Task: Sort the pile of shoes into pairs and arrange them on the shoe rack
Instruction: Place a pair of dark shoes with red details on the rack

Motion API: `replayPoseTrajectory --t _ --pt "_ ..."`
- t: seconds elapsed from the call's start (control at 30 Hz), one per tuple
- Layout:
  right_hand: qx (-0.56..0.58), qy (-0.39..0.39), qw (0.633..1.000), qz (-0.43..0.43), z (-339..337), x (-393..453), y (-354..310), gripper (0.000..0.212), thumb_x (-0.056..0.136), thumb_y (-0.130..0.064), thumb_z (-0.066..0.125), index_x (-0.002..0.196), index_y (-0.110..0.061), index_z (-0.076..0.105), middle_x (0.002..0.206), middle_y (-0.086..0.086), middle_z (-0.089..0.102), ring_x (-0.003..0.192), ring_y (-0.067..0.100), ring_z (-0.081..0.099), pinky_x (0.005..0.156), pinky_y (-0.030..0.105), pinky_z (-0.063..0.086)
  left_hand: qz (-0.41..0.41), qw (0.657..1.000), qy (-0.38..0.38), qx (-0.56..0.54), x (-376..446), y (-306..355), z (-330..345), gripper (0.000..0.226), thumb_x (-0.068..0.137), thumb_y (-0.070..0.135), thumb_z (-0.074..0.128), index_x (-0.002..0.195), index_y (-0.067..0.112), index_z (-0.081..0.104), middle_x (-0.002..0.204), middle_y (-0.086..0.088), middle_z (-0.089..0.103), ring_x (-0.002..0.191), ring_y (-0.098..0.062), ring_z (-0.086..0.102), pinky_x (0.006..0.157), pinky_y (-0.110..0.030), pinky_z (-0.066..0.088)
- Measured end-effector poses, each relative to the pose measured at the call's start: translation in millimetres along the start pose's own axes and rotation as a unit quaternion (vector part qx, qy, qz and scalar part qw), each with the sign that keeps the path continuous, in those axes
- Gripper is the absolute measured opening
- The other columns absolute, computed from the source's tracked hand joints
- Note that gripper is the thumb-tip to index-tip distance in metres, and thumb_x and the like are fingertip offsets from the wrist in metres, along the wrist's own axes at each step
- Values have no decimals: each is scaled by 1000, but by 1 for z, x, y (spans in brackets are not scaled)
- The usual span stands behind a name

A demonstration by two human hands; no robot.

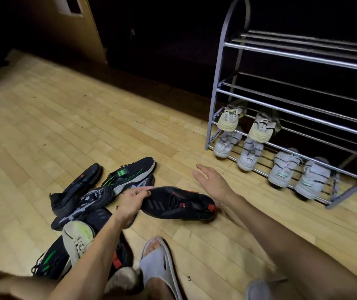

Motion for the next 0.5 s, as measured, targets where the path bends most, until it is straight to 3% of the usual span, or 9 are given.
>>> replayPoseTrajectory --t 0.07,0.17,0.23,0.33,0.5 --pt "-16 -13 1000 9 -9 -12 9 64 94 -64 45 149 -31 43 155 1 40 143 21 36 117 36 27 -3 998 -57 6 -3 10 16 32 93 4 49 93 15 79 94 -10 77 85 -22 71 79 -32 55" --pt "-17 -34 999 22 -27 -29 21 65 90 -66 52 144 -31 50 148 -4 50 137 19 45 112 33 33 -8 994 -110 -5 -4 27 41 38 94 4 46 90 20 80 97 -12 76 84 -22 73 73 -29 57" --pt "-8 -49 998 34 -44 -39 26 56 86 -66 58 131 -32 63 132 -6 63 122 16 57 103 30 42 -10 991 -135 -9 -4 41 59 40 95 3 45 88 19 81 95 -12 76 81 -21 74 66 -24 57" --pt "-23 -74 996 33 -66 -53 34 33 82 -53 69 106 -31 74 104 -9 73 94 10 67 84 28 50 -14 988 -153 7 -2 57 85 32 95 5 47 96 13 78 99 -15 75 84 -22 72 69 -27 57" --pt "65 42 997 30 -102 -72 57 21 88 -43 68 92 -26 78 88 -9 76 84 11 69 75 29 49 7 994 -108 -16 -3 86 138 14 95 20 60 100 15 73 92 1 76 84 -15 68 69 -26 53"
Point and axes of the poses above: each hand's wrist, its own x-axis towards the middle knuckle, its own z-axis out of the palm, y = z × x, the point moved 4 cm from there along x, towards the middle knuckle
